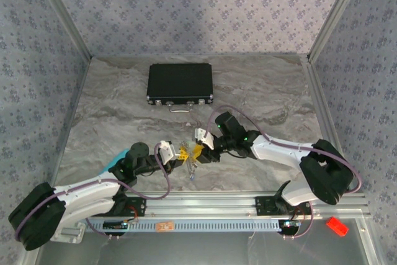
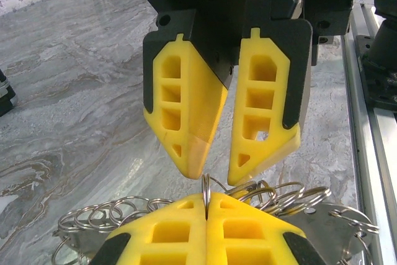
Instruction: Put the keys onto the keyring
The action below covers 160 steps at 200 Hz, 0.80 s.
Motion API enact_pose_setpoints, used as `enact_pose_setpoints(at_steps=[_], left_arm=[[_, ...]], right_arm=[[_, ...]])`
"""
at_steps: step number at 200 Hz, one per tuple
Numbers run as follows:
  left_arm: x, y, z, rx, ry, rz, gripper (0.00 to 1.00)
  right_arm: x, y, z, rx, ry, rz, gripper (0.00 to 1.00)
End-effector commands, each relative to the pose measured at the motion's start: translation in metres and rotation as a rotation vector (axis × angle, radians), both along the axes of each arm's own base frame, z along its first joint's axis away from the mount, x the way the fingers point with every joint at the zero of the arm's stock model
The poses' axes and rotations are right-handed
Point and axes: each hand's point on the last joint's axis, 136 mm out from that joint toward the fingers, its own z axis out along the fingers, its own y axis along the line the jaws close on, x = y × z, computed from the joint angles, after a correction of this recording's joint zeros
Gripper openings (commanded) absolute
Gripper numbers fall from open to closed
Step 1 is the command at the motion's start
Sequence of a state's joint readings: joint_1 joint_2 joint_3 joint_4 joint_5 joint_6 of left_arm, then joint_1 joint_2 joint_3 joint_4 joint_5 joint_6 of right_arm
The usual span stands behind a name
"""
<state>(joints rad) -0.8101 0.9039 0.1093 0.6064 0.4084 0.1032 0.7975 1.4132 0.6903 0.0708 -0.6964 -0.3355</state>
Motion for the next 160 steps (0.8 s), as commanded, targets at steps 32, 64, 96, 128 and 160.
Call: enact_pose_setpoints(at_steps=[32, 64, 96, 128, 160], left_arm=[[-0.0049, -0.0044, 0.0154, -0.051, -0.035, -0.040, 0.00], [-0.0048, -0.0049, 0.0175, -0.056, -0.039, -0.041, 0.00], [-0.0046, -0.0050, 0.0187, -0.059, -0.044, -0.041, 0.00], [-0.0042, -0.0052, 0.0200, -0.060, -0.052, -0.041, 0.00], [-0.0026, -0.0060, 0.0238, -0.067, -0.064, -0.039, 0.00]], right_arm=[[0.0027, 0.0081, 0.0109, 0.034, 0.003, 0.005, 0.20], [0.0004, 0.0088, 0.0074, 0.025, 0.017, 0.015, 0.13], [-0.0013, 0.0109, 0.0069, 0.032, 0.033, 0.025, 0.07], [-0.0035, 0.0123, 0.0070, 0.039, 0.051, 0.039, 0.00], [-0.0065, 0.0145, 0.0046, 0.039, 0.070, 0.051, 0.00]])
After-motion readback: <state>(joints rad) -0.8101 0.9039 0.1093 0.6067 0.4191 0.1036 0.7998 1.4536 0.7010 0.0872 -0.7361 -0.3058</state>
